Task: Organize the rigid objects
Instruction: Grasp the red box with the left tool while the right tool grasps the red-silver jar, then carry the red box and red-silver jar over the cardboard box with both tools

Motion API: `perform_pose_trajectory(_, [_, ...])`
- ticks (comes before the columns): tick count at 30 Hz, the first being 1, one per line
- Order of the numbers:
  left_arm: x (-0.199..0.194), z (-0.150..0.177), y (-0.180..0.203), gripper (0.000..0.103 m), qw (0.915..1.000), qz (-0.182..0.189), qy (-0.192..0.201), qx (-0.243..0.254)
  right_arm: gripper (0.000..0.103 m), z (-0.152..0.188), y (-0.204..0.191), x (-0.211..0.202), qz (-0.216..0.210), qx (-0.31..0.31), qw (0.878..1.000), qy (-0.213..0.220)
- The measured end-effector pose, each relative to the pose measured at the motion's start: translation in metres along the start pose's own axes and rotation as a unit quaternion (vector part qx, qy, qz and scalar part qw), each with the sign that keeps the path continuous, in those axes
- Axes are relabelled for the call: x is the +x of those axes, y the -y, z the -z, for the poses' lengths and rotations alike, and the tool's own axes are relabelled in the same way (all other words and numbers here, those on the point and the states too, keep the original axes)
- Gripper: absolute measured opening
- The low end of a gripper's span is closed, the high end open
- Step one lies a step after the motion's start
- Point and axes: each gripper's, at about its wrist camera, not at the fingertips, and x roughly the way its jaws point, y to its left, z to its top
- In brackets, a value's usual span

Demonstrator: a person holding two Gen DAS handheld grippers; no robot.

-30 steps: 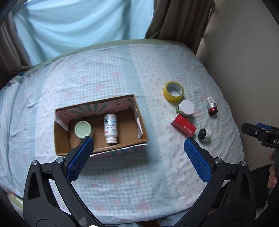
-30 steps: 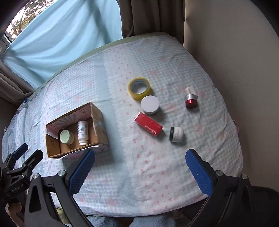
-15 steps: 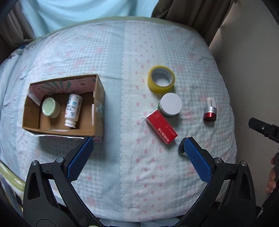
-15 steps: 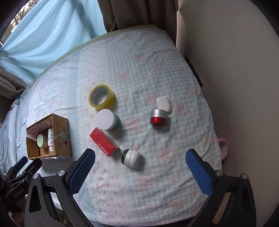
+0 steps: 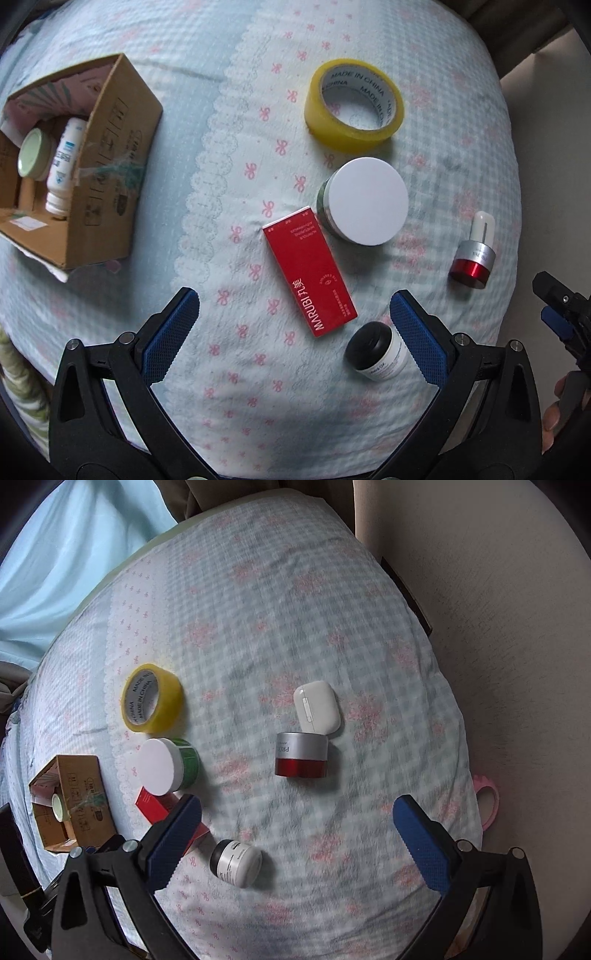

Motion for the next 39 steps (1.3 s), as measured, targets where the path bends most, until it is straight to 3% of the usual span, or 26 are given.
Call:
perform_pose_trajectory(5, [0.044, -0.01, 0.0, 0.096, 0.9991, -0.02, -0.031, -0.022, 0.103, -0.016, 0.005, 0.042, 0.011, 0.011, 0.999, -0.029])
perform_pose_trajectory(9, [0.071, -0.015, 0.001, 0.092, 0.9976, -0.033, -0.053, -0.031, 0.094, -0.024, 0.009, 0.072, 0.012, 0.024, 0.998, -0.054])
perform_pose_trajectory(15, [0.09, -0.021, 0.009, 0.065, 0.9969, -0.038, -0.063, -0.029, 0.085, -0.031, 0.007, 0.104, 0.021, 0.031, 0.996, -0.08])
perform_pose_trajectory(17, [0.093, -0.024, 0.014, 0.049, 0.9972, -0.032, -0.064, -0.022, 0.085, -0.034, 0.008, 0.113, 0.039, 0.036, 0.995, -0.085])
perform_pose_trajectory(18, [0.095, -0.025, 0.017, 0.049, 0.997, -0.034, -0.066, -0.019, 0.082, -0.036, 0.008, 0.118, 0.042, 0.04, 0.994, -0.088])
perform_pose_trajectory(22, [0.097, -0.027, 0.015, 0.047, 0.9967, -0.026, -0.068, -0.035, 0.05, -0.038, 0.009, 0.127, 0.025, 0.056, 0.993, -0.098])
perform_pose_trajectory(27, [0.098, -0.028, 0.01, 0.046, 0.9968, -0.01, -0.068, -0.04, 0.05, -0.04, -0.003, 0.132, 0.044, 0.044, 0.994, -0.095])
perform_pose_trajectory(39, [0.062, -0.017, -0.031, 0.044, 0.9978, 0.022, -0.039, -0.048, 0.05, -0.023, -0.001, 0.115, 0.019, 0.062, 0.994, -0.089])
